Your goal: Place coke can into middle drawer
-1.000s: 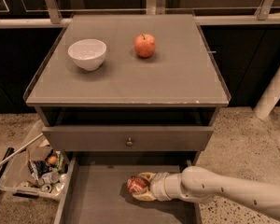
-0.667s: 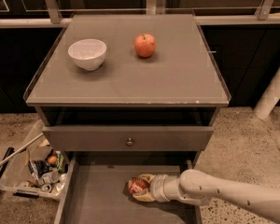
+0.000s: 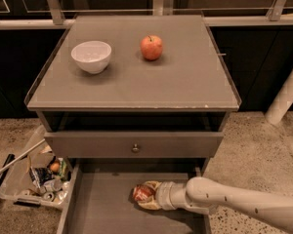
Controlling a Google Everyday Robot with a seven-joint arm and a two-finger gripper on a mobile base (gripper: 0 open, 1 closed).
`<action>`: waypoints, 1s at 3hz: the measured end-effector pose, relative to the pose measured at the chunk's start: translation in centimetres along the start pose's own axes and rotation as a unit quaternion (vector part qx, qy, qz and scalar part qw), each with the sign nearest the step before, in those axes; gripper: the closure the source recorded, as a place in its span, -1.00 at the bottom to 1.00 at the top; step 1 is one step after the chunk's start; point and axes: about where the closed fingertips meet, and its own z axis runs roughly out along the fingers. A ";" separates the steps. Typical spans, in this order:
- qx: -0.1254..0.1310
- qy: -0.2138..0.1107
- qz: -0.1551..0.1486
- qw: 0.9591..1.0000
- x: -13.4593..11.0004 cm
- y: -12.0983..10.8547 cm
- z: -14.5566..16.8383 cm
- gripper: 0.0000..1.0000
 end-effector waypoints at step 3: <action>0.000 0.000 0.000 1.000 0.0 0.0 0.0 -0.77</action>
Offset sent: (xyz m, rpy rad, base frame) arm 0.0000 0.0000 0.0000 0.0000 0.0000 0.0000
